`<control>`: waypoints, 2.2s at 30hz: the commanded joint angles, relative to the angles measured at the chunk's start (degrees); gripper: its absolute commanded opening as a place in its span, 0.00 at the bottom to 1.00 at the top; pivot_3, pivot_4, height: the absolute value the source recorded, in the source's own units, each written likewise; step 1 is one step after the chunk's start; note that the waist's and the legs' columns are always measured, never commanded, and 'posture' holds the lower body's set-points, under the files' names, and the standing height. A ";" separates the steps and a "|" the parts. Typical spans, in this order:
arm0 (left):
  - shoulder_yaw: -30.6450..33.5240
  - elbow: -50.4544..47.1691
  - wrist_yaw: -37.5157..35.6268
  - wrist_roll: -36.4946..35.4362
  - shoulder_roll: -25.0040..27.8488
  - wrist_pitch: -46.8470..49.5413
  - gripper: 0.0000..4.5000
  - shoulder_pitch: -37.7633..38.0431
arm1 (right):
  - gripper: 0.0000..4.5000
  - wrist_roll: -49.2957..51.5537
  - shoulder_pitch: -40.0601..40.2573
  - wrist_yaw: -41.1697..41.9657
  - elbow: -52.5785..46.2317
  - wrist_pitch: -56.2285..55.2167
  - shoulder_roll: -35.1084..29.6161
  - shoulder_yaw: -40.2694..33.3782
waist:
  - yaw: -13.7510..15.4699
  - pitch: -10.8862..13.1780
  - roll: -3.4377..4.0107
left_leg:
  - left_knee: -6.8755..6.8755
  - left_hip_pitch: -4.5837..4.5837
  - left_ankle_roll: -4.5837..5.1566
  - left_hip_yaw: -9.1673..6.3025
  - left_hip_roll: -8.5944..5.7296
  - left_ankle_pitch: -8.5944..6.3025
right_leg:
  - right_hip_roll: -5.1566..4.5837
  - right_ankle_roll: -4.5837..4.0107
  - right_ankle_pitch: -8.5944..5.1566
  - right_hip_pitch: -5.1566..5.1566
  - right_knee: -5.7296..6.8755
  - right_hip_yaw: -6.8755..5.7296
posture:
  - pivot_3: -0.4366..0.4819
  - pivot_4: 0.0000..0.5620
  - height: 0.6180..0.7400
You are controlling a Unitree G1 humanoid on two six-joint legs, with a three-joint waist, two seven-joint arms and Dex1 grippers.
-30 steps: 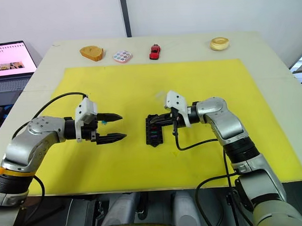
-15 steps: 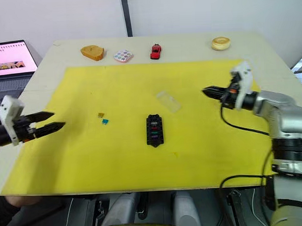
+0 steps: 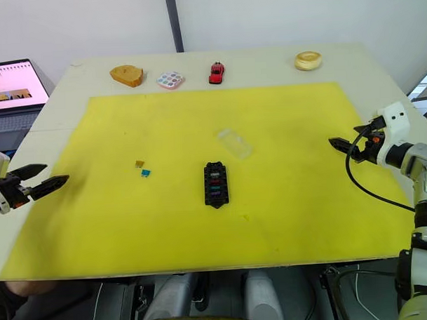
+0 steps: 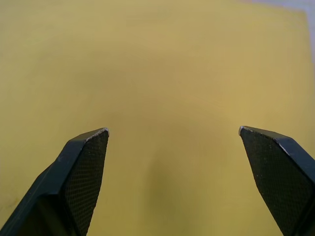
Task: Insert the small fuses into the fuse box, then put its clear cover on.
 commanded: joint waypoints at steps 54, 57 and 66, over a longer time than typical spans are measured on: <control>-19.89 3.79 -6.41 -2.23 -21.61 30.37 0.13 -14.64 | 1.00 15.91 -3.26 -7.86 -61.14 31.37 20.03 24.96 | 1.62 -0.27 0.02 | 0.58 -0.02 0.23 -0.11 -0.09 -0.12 | 0.02 0.01 0.01 0.02 0.11 -0.03 | 0.48 0.27 1.00; -17.82 5.12 -5.48 -3.41 -22.34 30.58 0.00 -14.63 | 1.00 15.53 -2.85 -8.17 -60.95 31.20 19.96 24.51 | 1.64 -0.67 0.25 | 0.58 0.06 0.25 -0.11 -0.09 -0.13 | 0.00 0.01 0.00 0.11 0.09 -0.02 | 0.48 0.27 1.00; -9.96 -7.84 -5.47 -11.13 -19.63 36.73 0.00 -9.97 | 1.00 17.36 -3.25 -9.76 -59.56 33.42 20.98 22.32 | 0.27 -0.79 0.31 | 0.40 0.18 0.25 -0.10 -0.06 -0.15 | 0.00 0.01 0.00 0.18 0.07 0.01 | 0.48 0.27 1.00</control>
